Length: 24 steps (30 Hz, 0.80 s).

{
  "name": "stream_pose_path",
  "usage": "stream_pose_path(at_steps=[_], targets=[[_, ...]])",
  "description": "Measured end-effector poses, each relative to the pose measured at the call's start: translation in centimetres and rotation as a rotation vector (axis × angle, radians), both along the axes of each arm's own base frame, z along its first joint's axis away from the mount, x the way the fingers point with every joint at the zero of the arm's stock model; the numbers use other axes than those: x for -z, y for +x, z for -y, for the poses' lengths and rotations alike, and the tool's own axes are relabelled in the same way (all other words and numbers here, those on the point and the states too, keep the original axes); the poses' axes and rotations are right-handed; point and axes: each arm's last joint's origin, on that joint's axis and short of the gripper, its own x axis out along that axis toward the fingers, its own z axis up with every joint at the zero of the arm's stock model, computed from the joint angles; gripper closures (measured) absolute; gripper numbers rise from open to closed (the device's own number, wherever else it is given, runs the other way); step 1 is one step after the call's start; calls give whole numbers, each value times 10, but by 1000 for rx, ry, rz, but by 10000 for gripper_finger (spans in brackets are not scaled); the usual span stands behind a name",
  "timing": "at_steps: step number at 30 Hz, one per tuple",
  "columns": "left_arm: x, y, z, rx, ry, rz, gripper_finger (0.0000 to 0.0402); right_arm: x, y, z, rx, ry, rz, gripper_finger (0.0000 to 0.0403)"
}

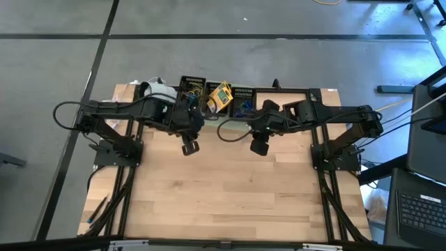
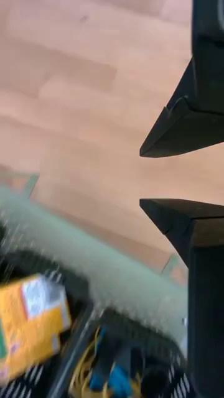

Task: Pick & Place Office Desk Supplies
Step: Return to Home Position

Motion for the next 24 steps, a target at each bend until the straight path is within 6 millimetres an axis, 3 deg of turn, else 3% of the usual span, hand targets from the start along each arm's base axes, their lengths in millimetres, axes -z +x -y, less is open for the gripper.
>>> stream_pose_path(at_steps=[6,12,17,24], targets=[[-3,-5,10,77,-33,6,290,4,-7,-5,-67,51,-95,272],[-13,-33,17,33,-2,88,290,8,-14,-7,-62,-78,-113,272],[-7,-60,23,-7,9,175,290,19,-25,-11,-126,-68,-55,272],[11,-96,26,27,-48,343,290,42,-66,-8,-226,87,160,272]])
